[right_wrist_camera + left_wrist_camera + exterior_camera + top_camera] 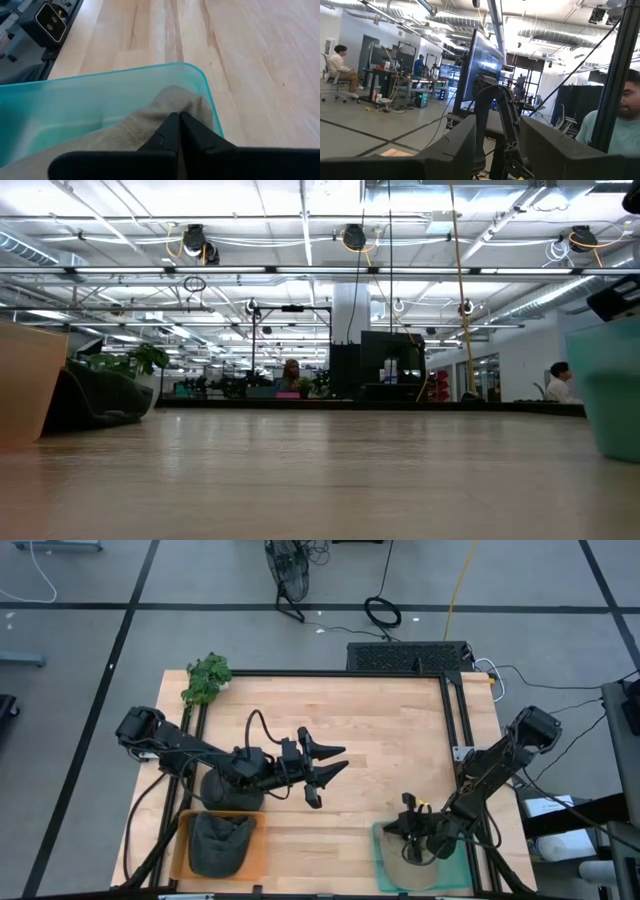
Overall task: Pick & Place hat
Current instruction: Put the brown cap into the blue bin
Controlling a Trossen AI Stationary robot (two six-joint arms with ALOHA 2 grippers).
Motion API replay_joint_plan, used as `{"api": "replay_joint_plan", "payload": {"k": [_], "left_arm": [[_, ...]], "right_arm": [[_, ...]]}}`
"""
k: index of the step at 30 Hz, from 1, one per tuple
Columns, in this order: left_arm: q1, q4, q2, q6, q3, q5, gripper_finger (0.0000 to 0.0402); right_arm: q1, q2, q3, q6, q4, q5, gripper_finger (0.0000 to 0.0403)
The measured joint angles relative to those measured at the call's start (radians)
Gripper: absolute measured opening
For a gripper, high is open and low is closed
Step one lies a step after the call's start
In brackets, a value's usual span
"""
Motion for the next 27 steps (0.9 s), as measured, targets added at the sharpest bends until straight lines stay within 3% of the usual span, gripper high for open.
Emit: {"api": "replay_joint_plan", "payload": {"k": [9,20,27], "left_arm": [[0.000,0.000,0.000,0.000,0.000,0.000,0.0163],[0.001,0.000,0.000,-0.001,0.000,0.000,0.0163],[0.001,0.000,0.000,-0.001,0.000,0.000,0.0163]], "right_arm": [[0.008,-0.037,-0.005,-0.042,-0.007,-0.031,0.0000],[0.066,-0.321,-0.005,-0.141,-0.082,0.006,0.0000],[0.146,-0.434,-0.004,0.108,-0.417,0.007,0.0000]]}}
